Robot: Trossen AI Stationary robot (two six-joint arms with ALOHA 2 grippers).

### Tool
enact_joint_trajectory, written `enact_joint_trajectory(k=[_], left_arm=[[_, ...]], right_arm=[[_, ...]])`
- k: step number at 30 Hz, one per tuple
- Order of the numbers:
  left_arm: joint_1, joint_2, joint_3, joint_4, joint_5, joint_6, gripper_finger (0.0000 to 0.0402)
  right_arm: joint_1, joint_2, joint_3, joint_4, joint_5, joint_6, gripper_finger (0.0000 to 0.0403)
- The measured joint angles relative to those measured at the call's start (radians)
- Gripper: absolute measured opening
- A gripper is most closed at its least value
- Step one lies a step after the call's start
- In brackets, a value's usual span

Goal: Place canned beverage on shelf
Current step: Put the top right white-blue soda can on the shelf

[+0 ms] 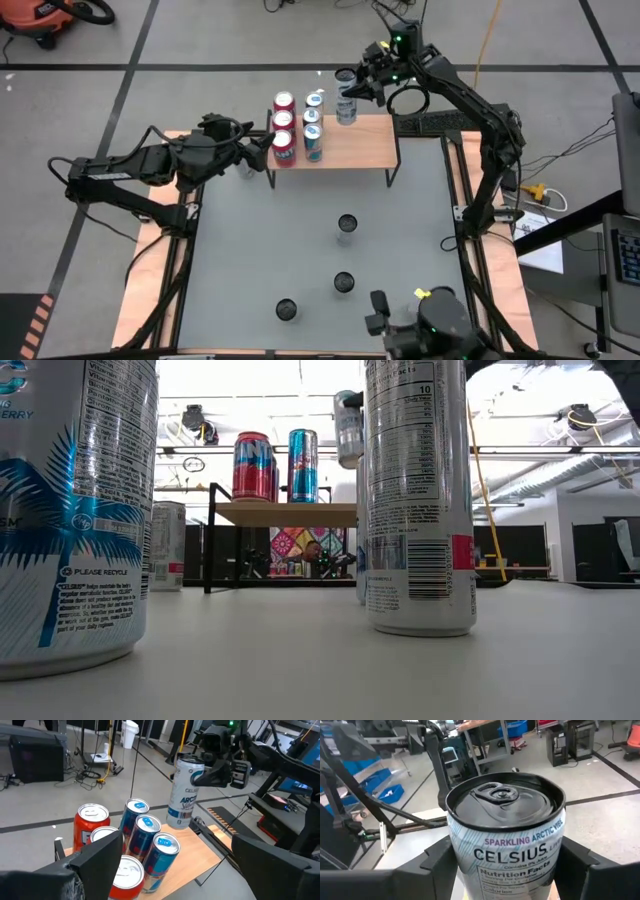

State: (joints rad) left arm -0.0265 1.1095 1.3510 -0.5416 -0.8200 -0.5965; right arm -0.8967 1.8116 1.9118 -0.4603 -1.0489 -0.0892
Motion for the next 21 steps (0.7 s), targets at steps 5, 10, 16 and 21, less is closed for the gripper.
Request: enact_joint_trajectory(k=[5,10,16,21], left_arm=[[0.001,0.000,0.000,-0.025,0.000,0.000,0.0372],[0.001,0.000,0.000,-0.029,0.000,0.000,0.0372],[0.023,0.000,0.000,-0.044,0.001,0.000,0.0372],[0.057,0.000,0.000,-0.046,0.023,0.002,0.0372]], right_arm=[[-0.005,0.050,0.000,-0.002,-0.030,-0.037,0.0226],[-0.012,0.078,0.000,-0.001,-0.029,-0.082,0.0226],[-0.025,0.106,0.000,-0.013,-0.027,-0.126,0.0226],[-0.026,0.136,0.000,-0.026,-0.028,-0.144,0.0226]])
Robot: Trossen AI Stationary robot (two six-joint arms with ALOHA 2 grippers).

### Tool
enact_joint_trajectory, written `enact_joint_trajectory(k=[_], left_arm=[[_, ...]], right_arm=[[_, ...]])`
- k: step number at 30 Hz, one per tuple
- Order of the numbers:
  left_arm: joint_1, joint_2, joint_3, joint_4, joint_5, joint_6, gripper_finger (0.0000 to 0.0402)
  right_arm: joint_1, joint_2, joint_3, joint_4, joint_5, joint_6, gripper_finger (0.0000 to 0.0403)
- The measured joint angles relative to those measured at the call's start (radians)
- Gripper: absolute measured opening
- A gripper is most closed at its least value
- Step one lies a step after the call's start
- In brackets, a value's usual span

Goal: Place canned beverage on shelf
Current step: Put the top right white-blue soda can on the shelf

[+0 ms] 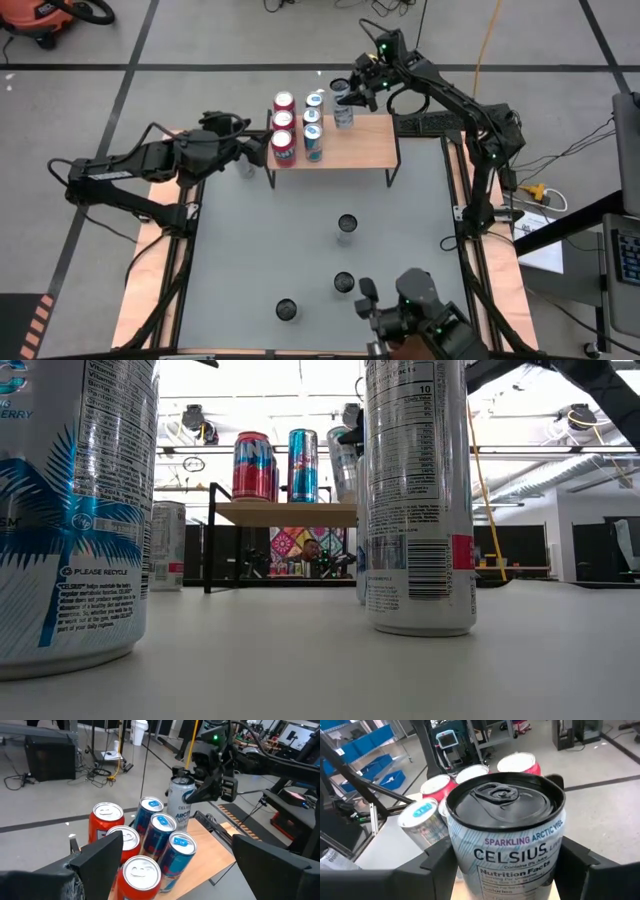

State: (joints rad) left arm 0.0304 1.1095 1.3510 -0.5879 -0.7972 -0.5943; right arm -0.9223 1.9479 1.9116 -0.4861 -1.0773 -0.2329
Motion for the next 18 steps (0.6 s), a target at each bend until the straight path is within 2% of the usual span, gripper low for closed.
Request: enact_joint_trajectory(k=[7,13,18], left_arm=[[0.038,0.000,0.000,-0.004,0.059,0.005,0.0372],[0.042,0.000,0.000,-0.005,0.062,0.006,0.0372],[0.042,0.000,0.000,-0.005,0.061,0.006,0.0372]], right_arm=[[-0.004,0.009,-0.001,0.001,0.000,-0.096,0.0226],[-0.009,0.013,-0.001,-0.024,0.001,-0.181,0.0226],[-0.008,0.033,-0.002,-0.038,0.004,-0.177,0.0226]])
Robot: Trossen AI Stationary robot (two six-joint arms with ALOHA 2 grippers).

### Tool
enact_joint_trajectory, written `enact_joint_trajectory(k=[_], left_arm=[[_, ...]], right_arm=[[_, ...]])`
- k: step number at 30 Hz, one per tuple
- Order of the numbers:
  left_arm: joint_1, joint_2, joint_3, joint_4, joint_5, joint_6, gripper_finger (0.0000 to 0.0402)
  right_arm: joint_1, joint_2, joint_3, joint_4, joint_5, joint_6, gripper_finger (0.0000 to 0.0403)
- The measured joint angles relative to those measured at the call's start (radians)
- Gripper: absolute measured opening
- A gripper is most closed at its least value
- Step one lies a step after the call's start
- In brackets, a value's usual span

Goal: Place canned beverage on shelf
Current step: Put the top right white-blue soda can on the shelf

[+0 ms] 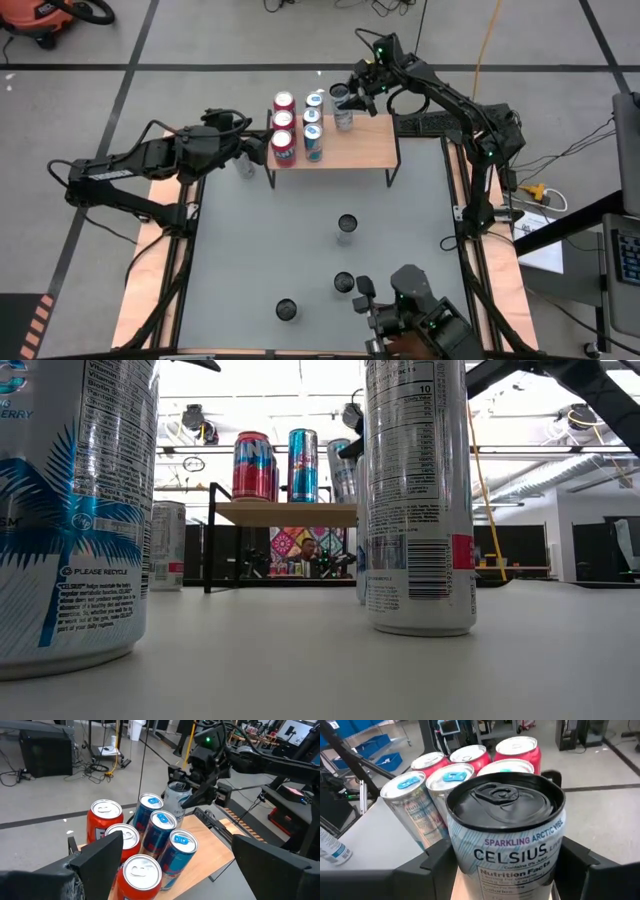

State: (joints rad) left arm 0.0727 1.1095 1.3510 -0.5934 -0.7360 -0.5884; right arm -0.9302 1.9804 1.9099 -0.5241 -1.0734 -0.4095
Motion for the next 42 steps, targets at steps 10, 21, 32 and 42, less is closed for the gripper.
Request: enact_joint_trajectory(k=[10,21,32,42], left_arm=[[0.000,0.000,0.000,0.000,0.000,-0.001,0.0372],[0.000,0.000,0.000,-0.001,0.006,-0.006,0.0372],[0.003,0.000,0.000,-0.023,0.010,0.000,0.0372],[0.019,0.000,0.000,-0.044,0.053,-0.006,0.0372]], right_arm=[[-0.002,-0.001,0.001,-0.002,0.003,-0.028,0.0226],[-0.060,-0.029,0.001,-0.154,-0.004,-0.062,0.0226],[-0.184,-0.048,0.001,-0.348,-0.080,-0.215,0.0226],[-0.196,-0.052,0.002,-0.493,-0.045,-0.399,0.0226]])
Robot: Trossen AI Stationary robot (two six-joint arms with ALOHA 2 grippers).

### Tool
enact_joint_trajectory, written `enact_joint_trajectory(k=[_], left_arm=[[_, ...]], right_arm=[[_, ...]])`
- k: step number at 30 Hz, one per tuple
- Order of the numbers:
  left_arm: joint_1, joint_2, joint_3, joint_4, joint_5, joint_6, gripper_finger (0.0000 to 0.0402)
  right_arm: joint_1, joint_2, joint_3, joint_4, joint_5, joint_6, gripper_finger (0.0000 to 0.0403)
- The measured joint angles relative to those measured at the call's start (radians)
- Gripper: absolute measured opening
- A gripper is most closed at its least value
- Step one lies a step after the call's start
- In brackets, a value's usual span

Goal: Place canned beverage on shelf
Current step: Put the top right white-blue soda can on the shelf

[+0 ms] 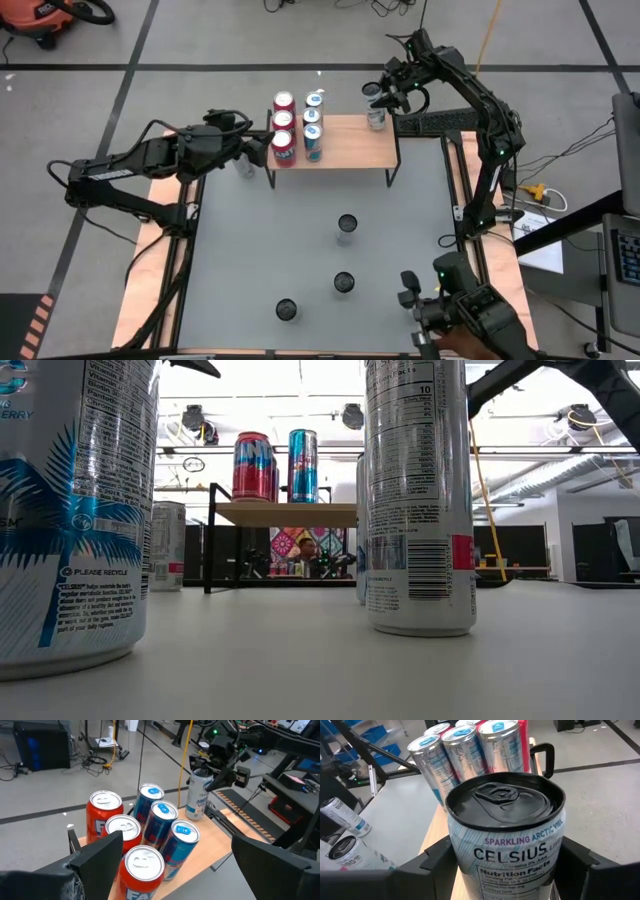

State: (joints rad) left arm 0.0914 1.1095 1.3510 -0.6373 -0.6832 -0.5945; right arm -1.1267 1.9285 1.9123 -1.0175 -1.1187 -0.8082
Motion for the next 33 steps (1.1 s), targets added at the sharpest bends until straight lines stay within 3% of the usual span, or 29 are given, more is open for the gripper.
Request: enact_joint_trajectory(k=[33], left_arm=[[0.000,0.000,0.000,-0.001,0.025,0.007,0.0372]], right_arm=[[0.000,-0.031,-0.001,-0.063,0.032,-0.092,0.0226]])
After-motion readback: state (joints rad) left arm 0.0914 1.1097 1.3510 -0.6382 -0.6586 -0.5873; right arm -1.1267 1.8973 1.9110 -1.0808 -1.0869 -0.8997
